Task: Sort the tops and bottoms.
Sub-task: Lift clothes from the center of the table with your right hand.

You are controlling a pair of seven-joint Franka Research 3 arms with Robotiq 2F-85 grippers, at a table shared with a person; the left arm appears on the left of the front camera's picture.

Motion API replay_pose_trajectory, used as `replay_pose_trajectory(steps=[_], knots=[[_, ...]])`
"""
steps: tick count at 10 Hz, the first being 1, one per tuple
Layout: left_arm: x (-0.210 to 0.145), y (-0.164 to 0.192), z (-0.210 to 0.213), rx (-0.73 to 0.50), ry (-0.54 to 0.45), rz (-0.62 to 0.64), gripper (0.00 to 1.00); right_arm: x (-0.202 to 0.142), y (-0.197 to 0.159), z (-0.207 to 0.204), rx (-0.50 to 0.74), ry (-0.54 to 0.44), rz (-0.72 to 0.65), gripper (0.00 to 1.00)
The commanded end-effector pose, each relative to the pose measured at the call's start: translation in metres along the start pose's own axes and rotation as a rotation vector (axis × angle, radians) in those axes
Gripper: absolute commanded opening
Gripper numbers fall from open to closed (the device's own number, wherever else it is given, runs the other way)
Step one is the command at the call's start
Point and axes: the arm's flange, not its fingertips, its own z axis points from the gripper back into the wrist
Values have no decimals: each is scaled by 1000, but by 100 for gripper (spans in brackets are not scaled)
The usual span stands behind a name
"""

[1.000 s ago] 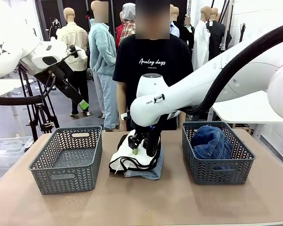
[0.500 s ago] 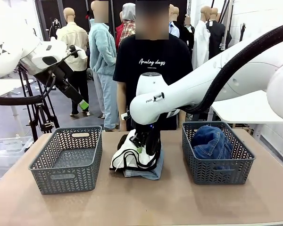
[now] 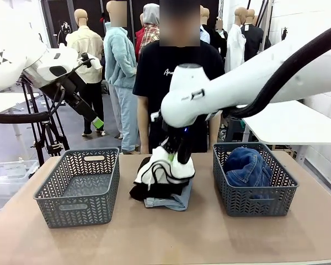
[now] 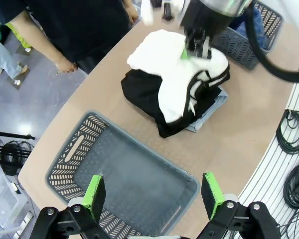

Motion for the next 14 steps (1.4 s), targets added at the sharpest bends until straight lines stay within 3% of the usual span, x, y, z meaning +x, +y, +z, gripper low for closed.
replay_pose_trajectory(steps=[1, 6, 7, 8, 14], knots=[[0, 1, 0, 7, -4, 0, 100, -22, -7, 48, -43, -137, -42, 0], [0, 1, 0, 7, -4, 0, 100, -42, -10, 150, -129, -381, -57, 0], [0, 1, 0, 7, -4, 0, 100, -49, -7, 158, -136, -395, -43, 0], [0, 1, 0, 7, -4, 0, 100, -24, -11, 152, -114, -330, -44, 0], [0, 1, 0, 7, -4, 0, 100, -24, -11, 152, -114, -330, -44, 0]])
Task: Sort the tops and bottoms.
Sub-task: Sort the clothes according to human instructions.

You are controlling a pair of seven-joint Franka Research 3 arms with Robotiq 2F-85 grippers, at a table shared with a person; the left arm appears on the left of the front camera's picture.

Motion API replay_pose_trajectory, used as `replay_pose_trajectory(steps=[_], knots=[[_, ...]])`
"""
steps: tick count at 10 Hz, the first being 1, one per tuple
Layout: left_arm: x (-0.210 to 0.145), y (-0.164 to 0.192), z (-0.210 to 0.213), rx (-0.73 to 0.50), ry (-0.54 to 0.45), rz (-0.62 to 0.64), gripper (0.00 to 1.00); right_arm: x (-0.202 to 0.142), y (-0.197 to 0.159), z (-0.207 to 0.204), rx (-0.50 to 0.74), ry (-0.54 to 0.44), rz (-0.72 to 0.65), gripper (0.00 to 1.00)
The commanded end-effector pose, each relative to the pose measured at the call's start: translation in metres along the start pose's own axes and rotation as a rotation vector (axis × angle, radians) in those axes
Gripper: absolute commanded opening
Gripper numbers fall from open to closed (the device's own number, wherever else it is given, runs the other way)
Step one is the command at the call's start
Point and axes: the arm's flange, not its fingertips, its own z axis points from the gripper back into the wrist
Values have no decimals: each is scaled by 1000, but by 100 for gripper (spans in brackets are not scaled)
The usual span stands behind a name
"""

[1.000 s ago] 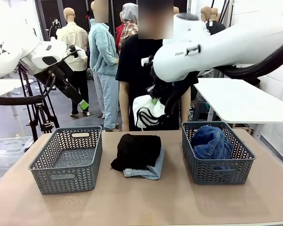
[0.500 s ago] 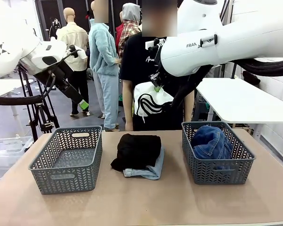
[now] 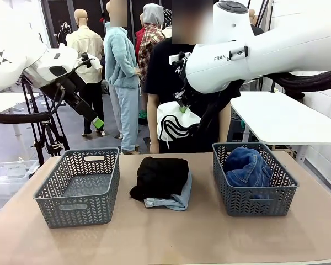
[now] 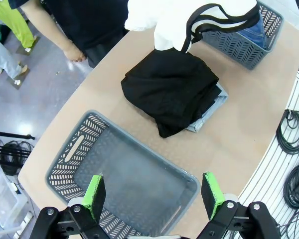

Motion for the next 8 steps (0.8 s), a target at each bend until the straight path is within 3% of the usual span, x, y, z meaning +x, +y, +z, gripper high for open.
replay_pose_trajectory(steps=[1, 8], knots=[[0, 1, 0, 7, -4, 0, 100, 3, -1, 3, 0, 1, -2, 0], [0, 1, 0, 7, -4, 0, 100, 3, -1, 3, 0, 1, -2, 0]])
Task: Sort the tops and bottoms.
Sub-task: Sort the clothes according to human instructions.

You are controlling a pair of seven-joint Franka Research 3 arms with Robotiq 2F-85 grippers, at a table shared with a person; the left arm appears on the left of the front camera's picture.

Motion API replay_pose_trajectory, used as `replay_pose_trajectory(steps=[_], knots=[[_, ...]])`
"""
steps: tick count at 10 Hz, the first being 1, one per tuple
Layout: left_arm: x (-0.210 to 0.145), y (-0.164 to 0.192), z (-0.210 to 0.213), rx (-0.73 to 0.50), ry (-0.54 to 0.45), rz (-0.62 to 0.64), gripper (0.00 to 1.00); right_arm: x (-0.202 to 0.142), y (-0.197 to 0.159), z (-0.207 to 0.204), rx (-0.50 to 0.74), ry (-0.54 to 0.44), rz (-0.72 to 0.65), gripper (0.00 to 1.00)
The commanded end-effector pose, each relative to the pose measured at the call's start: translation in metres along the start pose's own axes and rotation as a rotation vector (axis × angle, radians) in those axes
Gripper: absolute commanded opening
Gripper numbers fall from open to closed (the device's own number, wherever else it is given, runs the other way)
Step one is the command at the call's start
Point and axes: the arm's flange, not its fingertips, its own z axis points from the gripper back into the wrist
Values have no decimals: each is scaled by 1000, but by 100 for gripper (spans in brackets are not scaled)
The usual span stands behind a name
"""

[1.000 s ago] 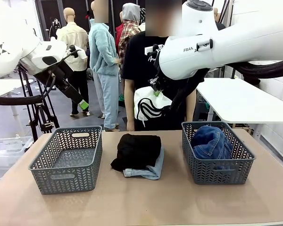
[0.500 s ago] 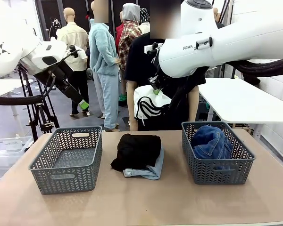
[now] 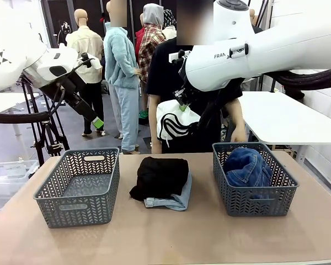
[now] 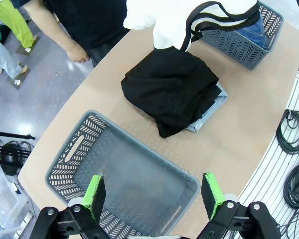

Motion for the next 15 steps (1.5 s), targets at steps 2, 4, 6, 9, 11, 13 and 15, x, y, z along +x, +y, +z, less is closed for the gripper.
replay_pose_trajectory(steps=[2, 4, 6, 9, 11, 13, 15], knots=[[0, 1, 0, 7, -4, 0, 100, 1, -1, 0, 1, 3, -2, 0], [0, 1, 0, 7, -4, 0, 100, 1, -1, 0, 1, 3, -2, 0], [0, 1, 0, 7, -4, 0, 100, 1, -1, 0, 1, 3, -2, 0], [0, 1, 0, 7, -4, 0, 100, 1, -1, 0, 1, 3, -2, 0], [0, 1, 0, 7, -4, 0, 100, 1, -1, 0, 1, 3, -2, 0], [0, 1, 0, 7, -4, 0, 100, 1, -1, 0, 1, 3, -2, 0], [0, 1, 0, 7, -4, 0, 100, 0, -8, 12, -30, 20, -31, 0]])
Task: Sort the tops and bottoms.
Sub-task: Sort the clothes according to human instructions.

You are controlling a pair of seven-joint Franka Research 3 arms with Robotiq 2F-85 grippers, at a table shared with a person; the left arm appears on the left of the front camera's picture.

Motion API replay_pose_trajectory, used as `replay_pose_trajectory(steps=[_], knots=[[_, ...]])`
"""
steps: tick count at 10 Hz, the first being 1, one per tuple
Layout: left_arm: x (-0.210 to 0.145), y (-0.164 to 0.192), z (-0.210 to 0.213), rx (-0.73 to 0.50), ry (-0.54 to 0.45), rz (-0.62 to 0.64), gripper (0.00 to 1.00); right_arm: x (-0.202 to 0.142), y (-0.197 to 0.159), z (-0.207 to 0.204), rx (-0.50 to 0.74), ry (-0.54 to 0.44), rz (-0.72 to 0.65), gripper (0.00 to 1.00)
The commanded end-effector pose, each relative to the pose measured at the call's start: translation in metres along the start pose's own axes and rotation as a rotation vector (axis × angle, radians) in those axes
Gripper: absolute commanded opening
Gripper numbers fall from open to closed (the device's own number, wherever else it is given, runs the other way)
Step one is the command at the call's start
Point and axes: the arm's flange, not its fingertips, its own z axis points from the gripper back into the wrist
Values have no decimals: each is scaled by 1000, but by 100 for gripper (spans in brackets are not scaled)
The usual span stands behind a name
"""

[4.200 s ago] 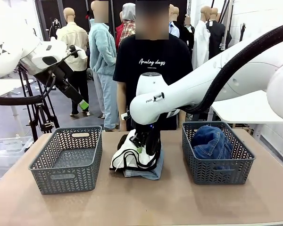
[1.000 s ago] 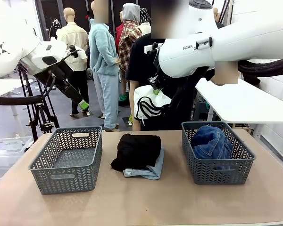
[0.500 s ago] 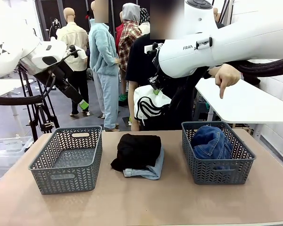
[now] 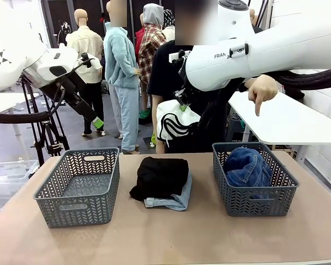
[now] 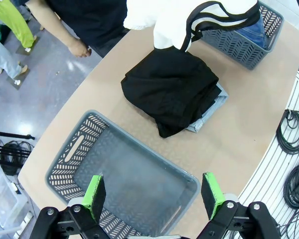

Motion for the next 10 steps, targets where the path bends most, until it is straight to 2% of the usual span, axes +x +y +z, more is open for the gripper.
replay_pose_trajectory(steps=[1, 3, 5, 8, 10], knots=[[0, 1, 0, 7, -4, 0, 100, 0, -15, 24, -47, 7, -61, 0], [0, 1, 0, 7, -4, 0, 100, -12, -41, 51, -103, 38, -118, 0], [0, 1, 0, 7, -4, 0, 100, -40, -69, 69, -152, 151, -148, 0], [0, 1, 0, 7, -4, 0, 100, -100, -101, 57, -240, 349, -218, 0], [0, 1, 0, 7, -4, 0, 100, -127, -117, 44, -286, 338, -320, 0]])
